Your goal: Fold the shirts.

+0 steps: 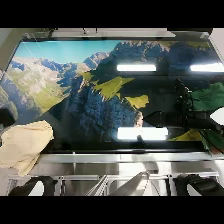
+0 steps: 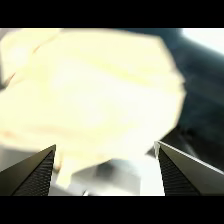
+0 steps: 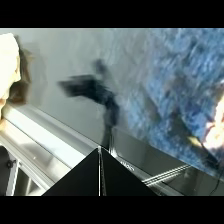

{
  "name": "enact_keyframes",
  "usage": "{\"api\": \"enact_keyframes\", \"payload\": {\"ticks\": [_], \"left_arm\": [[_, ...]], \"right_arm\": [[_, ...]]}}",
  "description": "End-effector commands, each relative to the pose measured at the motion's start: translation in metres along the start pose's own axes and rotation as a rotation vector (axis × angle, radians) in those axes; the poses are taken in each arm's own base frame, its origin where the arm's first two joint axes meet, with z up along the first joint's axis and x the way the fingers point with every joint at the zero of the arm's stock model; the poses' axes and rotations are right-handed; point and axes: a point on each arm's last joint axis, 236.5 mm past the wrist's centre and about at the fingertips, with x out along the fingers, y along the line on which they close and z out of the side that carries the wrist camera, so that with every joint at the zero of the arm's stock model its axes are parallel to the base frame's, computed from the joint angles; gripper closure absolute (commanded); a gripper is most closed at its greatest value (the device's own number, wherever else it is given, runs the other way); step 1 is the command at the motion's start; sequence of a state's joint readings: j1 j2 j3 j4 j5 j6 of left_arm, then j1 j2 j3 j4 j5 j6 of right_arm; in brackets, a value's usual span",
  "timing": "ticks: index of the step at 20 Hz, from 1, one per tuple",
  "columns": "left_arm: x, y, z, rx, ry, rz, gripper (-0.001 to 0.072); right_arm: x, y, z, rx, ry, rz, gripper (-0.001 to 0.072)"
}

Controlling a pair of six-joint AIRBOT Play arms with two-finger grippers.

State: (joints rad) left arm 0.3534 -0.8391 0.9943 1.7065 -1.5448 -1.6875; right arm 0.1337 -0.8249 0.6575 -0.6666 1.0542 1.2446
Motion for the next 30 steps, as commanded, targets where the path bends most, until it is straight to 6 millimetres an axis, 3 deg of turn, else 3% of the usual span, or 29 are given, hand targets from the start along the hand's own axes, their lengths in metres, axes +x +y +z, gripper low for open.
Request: {"api": "enact_keyframes", "payload": {"ticks": [1, 3, 5, 9, 12, 13, 14, 15, 16, 17, 18, 20, 21, 23, 24, 25, 26, 27, 28, 30], "left_arm": [[0.055, 0.065, -0.048, -0.234, 0.293, 0.121, -0.0009], [0.089, 0.066, -0.047, -0.283, 0.319, 0.059, -0.0008], [0.114, 0.055, -0.034, -0.261, 0.316, -0.03, -0.0009], [0.146, 0.048, -0.009, -0.16, 0.334, -0.061, -0.0008], [0.17, 0.038, -0.008, -0.105, 0.389, -0.073, 0.0018], [0.176, 0.034, -0.013, -0.079, 0.422, -0.079, 0.01], [0.179, 0.033, -0.019, -0.061, 0.456, -0.086, 0.0271], [0.178, 0.032, -0.025, -0.051, 0.496, -0.094, 0.0567], [0.172, 0.029, -0.025, -0.043, 0.527, -0.115, 0.0697], [0.163, 0.02, -0.019, -0.059, 0.533, -0.161, 0.0698], [0.147, 0.003, -0.005, -0.076, 0.504, -0.241, 0.0698], [0.098, -0.05, 0.04, -0.06, 0.342, -0.486, 0.0699], [0.056, -0.083, 0.066, -0.032, 0.221, -0.631, 0.0699], [-0.064, -0.161, 0.095, 0.094, -0.025, -1.008, 0.0697], [-0.139, -0.195, 0.091, 0.213, -0.15, -1.218, 0.0696], [-0.199, -0.216, 0.077, 0.317, -0.243, -1.365, 0.0697], [-0.24, -0.232, 0.057, 0.407, -0.298, -1.438, 0.0698], [-0.258, -0.243, 0.04, 0.474, -0.329, -1.437, 0.0698], [-0.264, -0.253, 0.025, 0.521, -0.344, -1.398, 0.0698], [-0.25, -0.269, 0.0, 0.572, -0.331, -1.292, 0.0697]], "right_arm": [[0.0, 0.0, 0.0, 0.0, 0.001, 0.001, 0.0687], [0.0, 0.0, 0.0, 0.001, 0.001, 0.0, 0.0687], [0.0, 0.0, 0.0, 0.001, 0.001, 0.0, 0.0687], [0.0, 0.0, 0.0, 0.0, -0.001, -0.001, 0.0687], [0.0, 0.0, 0.0, 0.001, -0.001, -0.001, 0.0687], [0.0, 0.0, 0.0, 0.001, -0.001, 0.0, 0.0687], [0.0, 0.0, 0.0, 0.001, -0.001, 0.0, 0.0686], [0.0, 0.0, 0.001, 0.001, -0.002, 0.0, 0.0687], [0.0, 0.0, 0.0, 0.001, -0.001, 0.0, 0.0687], [0.0, 0.0, 0.0, 0.001, -0.001, -0.001, 0.0687], [0.0, 0.0, 0.0, 0.001, -0.001, 0.0, 0.0687], [0.0, 0.0, 0.0, 0.001, -0.001, 0.0, 0.0687], [0.0, 0.0, 0.001, 0.001, -0.002, 0.0, 0.0687], [0.0, 0.0, 0.0, 0.001, -0.002, 0.0, 0.0687], [0.0, 0.0, 0.001, 0.001, -0.002, 0.0, 0.0687], [0.0, 0.0, 0.001, 0.001, -0.002, 0.0, 0.0687], [0.0, 0.0, 0.0, 0.001, -0.002, 0.001, 0.0687], [0.0, 0.0, 0.0, 0.001, 0.002, 0.002, 0.0687], [0.0, 0.002, -0.003, 0.003, 0.014, 0.008, 0.0686], [0.0, 0.014, -0.002, 0.03, 0.012, 0.06, 0.0686]]}}
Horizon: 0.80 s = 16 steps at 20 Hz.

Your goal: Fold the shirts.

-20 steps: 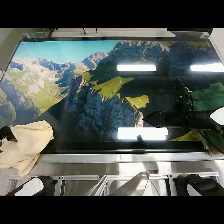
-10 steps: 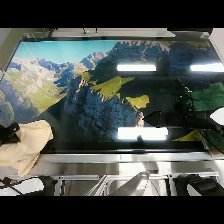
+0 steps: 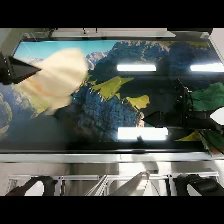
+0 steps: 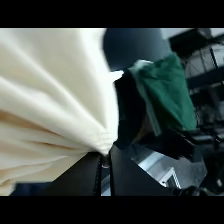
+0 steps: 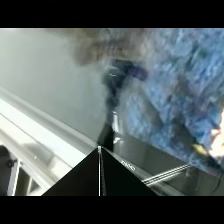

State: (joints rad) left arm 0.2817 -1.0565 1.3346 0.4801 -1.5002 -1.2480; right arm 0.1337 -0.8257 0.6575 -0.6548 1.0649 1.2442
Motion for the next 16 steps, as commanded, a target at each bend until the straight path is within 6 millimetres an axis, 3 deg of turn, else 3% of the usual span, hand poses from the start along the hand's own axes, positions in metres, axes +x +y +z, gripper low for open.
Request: {"api": "enact_keyframes", "payload": {"ticks": [1, 4, 5, 6, 7, 8, 9, 12, 16], "left_arm": [[0.024, -0.065, -0.026, 0.14, 0.027, -0.043, 0.0697], [0.067, -0.061, -0.07, 0.099, 0.127, -0.069, 0.0688], [0.081, -0.054, -0.081, 0.084, 0.149, -0.06, 0.0653], [0.095, -0.044, -0.091, 0.068, 0.165, -0.044, 0.0369], [0.105, -0.036, -0.095, 0.05, 0.174, -0.034, 0.0285], [0.111, -0.029, -0.097, 0.031, 0.189, -0.028, 0.0051], [0.114, -0.023, -0.097, 0.014, 0.207, -0.024, -0.001], [0.108, 0.001, -0.111, -0.066, 0.338, -0.023, -0.0009], [0.096, 0.047, -0.191, -0.232, 0.581, 0.024, -0.0009]], "right_arm": [[-0.001, 0.018, 0.003, 0.042, -0.009, 0.078, 0.0687], [-0.012, 0.027, 0.021, 0.069, -0.068, 0.118, 0.0681], [-0.016, 0.025, 0.027, 0.072, -0.086, 0.115, 0.0613], [-0.02, 0.023, 0.032, 0.073, -0.1, 0.111, 0.0368], [-0.024, 0.021, 0.035, 0.056, -0.11, 0.106, 0.0142], [-0.028, 0.018, 0.037, 0.051, -0.115, 0.104, 0.0116], [-0.032, 0.015, 0.036, 0.063, -0.108, 0.104, 0.0116], [-0.04, 0.003, 0.017, 0.083, -0.024, 0.09, 0.0116], [-0.036, -0.046, -0.027, 0.068, 0.128, -0.084, 0.0115]]}}
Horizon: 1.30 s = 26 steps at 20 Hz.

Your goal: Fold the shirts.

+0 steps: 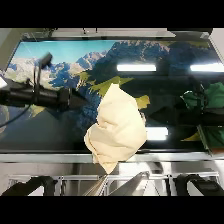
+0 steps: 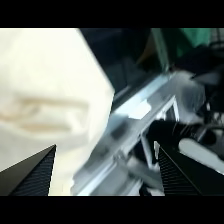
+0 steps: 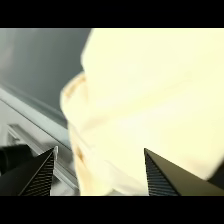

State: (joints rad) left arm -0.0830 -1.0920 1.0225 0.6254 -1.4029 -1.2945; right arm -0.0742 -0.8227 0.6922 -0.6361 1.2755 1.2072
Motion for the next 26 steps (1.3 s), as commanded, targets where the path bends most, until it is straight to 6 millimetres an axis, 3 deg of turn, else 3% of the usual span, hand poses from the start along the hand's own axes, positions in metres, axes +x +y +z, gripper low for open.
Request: {"api": "enact_keyframes", "payload": {"ticks": [1, 3, 8, 13, 18, 19, 20, 21, 22, 24, 26], "left_arm": [[0.018, 0.051, -0.069, -0.138, 0.205, 0.059, -0.0009], [0.033, 0.077, -0.102, -0.191, 0.236, 0.113, -0.0008], [0.068, 0.11, -0.156, -0.27, 0.211, 0.171, -0.0007], [0.094, 0.129, -0.175, -0.291, 0.2, 0.237, -0.0004], [0.13, 0.121, -0.174, -0.277, 0.27, 0.208, 0.0012], [0.136, 0.12, -0.177, -0.272, 0.301, 0.211, 0.0035], [0.141, 0.119, -0.179, -0.269, 0.328, 0.212, 0.0281], [0.145, 0.117, -0.182, -0.27, 0.362, 0.206, 0.0673], [0.146, 0.111, -0.183, -0.265, 0.392, 0.191, 0.0696], [0.141, 0.094, -0.179, -0.241, 0.43, 0.151, 0.0697], [0.128, 0.062, -0.164, -0.159, 0.423, 0.093, 0.0697]], "right_arm": [[0.004, -0.042, -0.036, 0.019, 0.119, -0.122, 0.0115], [0.015, -0.059, -0.044, 0.069, 0.131, -0.135, 0.0115], [0.043, -0.096, -0.062, 0.198, 0.239, -0.144, 0.0116], [0.071, -0.125, -0.081, 0.259, 0.351, -0.137, 0.0116], [0.108, -0.101, -0.078, 0.251, 0.343, 0.005, 0.0119], [0.112, -0.099, -0.076, 0.247, 0.336, 0.016, 0.0192], [0.112, -0.098, -0.076, 0.238, 0.335, 0.024, 0.0399], [0.112, -0.097, -0.076, 0.235, 0.335, 0.025, 0.0634], [0.112, -0.096, -0.077, 0.23, 0.337, 0.028, 0.0687], [0.108, -0.089, -0.076, 0.209, 0.339, 0.048, 0.0688], [0.097, -0.07, -0.066, 0.155, 0.327, 0.084, 0.0689]]}}
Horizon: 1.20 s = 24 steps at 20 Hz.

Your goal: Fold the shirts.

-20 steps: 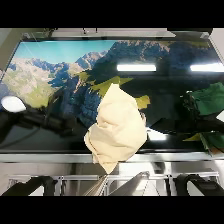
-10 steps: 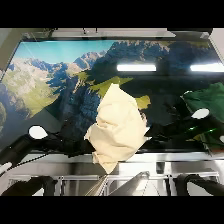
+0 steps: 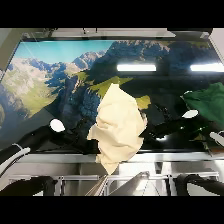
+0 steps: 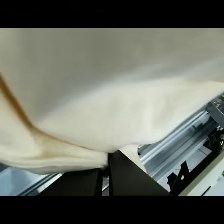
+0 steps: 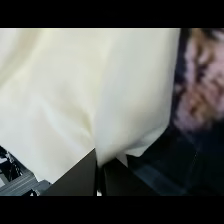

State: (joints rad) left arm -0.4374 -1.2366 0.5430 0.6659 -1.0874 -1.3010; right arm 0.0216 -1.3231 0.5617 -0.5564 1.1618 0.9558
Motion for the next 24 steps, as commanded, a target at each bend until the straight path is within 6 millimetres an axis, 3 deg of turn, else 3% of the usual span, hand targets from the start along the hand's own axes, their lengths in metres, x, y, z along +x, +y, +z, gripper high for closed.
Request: {"api": "enact_keyframes", "payload": {"ticks": [1, 3, 5, 7, 8, 10, 12, 13, 15, 17, 20, 24], "left_arm": [[-0.033, -0.052, -0.004, 0.145, 0.017, -0.069, 0.0698], [-0.079, -0.1, -0.005, 0.264, -0.075, -0.113, 0.0699], [-0.146, -0.152, -0.001, 0.373, -0.274, -0.155, 0.0699], [-0.229, -0.205, -0.002, 0.516, -0.574, -0.187, 0.0699], [-0.271, -0.231, -0.011, 0.587, -0.735, -0.204, 0.0698], [-0.329, -0.27, -0.042, 0.697, -0.951, -0.237, 0.0697], [-0.367, -0.295, -0.069, 0.759, -1.098, -0.279, 0.0694], [-0.379, -0.303, -0.077, 0.779, -1.145, -0.293, 0.0689], [-0.386, -0.306, -0.079, 0.787, -1.171, -0.292, 0.0687], [-0.37, -0.294, -0.054, 0.734, -1.109, -0.275, 0.0687], [-0.319, -0.256, 0.001, 0.598, -0.927, -0.231, 0.0687], [-0.247, -0.178, 0.074, 0.385, -0.724, -0.153, 0.0689]], "right_arm": [[-0.019, 0.038, 0.003, -0.105, -0.01, 0.062, 0.0688], [-0.055, 0.081, 0.013, -0.213, -0.062, 0.094, 0.0689], [-0.112, 0.135, 0.031, -0.353, -0.221, 0.084, 0.0688], [-0.181, 0.217, 0.031, -0.577, -0.448, 0.102, 0.0688], [-0.215, 0.264, 0.017, -0.71, -0.571, 0.113, 0.0688], [-0.271, 0.336, -0.021, -0.925, -0.811, 0.087, 0.0688], [-0.312, 0.38, -0.062, -1.064, -1.012, 0.054, 0.0688], [-0.325, 0.389, -0.073, -1.101, -1.082, 0.025, 0.0688], [-0.333, 0.39, -0.078, -1.117, -1.129, -0.015, 0.0687], [-0.322, 0.377, -0.06, -1.078, -1.06, -0.025, 0.0687], [-0.289, 0.335, -0.005, -0.947, -0.861, -0.016, 0.0687], [-0.226, 0.242, 0.086, -0.652, -0.604, 0.019, 0.0687]]}}
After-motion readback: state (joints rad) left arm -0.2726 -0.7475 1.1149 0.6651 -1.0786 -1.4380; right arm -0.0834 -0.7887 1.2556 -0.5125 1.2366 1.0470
